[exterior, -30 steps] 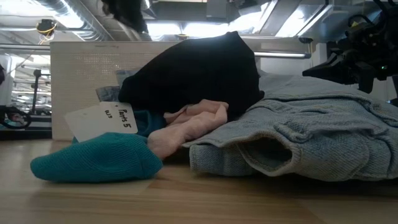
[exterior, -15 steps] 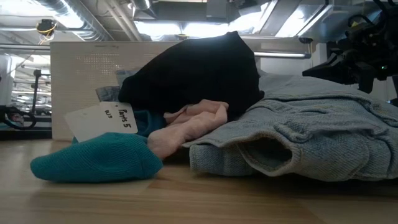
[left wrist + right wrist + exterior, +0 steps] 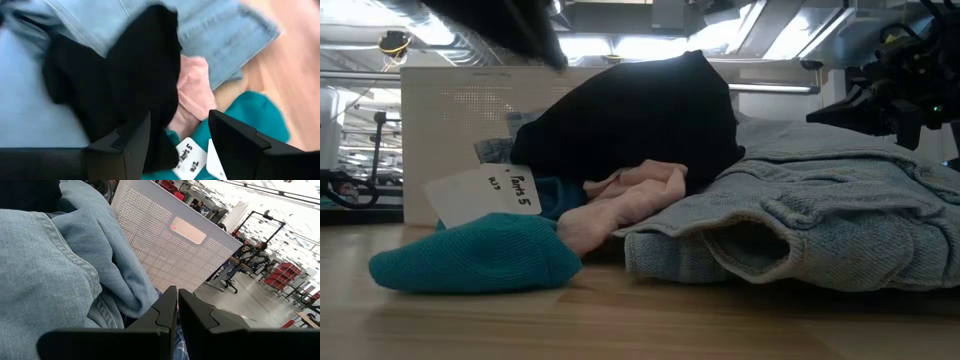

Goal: Sort clothes
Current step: Put the light pink sock into the white laundry bin

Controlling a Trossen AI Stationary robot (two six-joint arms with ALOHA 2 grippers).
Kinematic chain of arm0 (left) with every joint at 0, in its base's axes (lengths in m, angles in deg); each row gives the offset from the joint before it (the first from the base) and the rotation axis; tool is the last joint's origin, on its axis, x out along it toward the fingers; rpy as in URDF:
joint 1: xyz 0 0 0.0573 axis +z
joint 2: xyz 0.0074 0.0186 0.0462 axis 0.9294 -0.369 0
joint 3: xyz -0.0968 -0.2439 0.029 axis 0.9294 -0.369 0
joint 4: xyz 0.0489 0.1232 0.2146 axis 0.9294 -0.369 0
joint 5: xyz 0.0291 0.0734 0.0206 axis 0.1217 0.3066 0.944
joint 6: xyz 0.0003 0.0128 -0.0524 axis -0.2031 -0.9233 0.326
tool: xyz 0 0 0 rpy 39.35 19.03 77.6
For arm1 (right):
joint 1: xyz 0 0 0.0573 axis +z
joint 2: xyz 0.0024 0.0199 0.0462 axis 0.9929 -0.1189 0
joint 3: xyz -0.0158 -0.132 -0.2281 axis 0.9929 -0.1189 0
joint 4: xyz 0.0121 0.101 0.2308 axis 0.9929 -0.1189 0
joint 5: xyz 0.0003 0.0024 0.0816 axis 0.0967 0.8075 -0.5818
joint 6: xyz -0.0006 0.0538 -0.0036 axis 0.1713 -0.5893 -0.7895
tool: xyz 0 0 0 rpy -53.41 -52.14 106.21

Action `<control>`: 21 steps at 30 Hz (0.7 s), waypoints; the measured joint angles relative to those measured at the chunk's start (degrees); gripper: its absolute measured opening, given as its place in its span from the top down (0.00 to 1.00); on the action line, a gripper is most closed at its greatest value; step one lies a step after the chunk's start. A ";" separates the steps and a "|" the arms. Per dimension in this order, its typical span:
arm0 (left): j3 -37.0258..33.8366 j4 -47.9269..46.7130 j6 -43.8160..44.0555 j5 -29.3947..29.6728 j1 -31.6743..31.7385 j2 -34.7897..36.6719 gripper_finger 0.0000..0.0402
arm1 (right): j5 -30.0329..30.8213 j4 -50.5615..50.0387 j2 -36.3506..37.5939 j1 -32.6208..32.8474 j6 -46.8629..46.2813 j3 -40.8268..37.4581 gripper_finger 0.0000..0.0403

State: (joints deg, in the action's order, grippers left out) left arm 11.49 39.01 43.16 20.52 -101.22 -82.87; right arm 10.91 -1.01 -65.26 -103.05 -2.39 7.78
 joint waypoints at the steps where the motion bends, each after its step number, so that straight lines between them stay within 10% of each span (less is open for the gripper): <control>1: 0.00 0.85 0.02 -0.12 0.05 -1.62 0.51 | 0.00 -0.02 0.00 -0.02 -0.01 0.01 0.91; 21: 0.00 11.52 0.30 2.91 6.24 -15.38 0.51 | 0.00 0.00 0.00 -0.02 -0.01 0.01 0.91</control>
State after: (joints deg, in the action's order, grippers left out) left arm 11.48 50.54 43.46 23.43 -94.98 -98.24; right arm 10.91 -1.01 -65.26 -103.07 -2.40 7.80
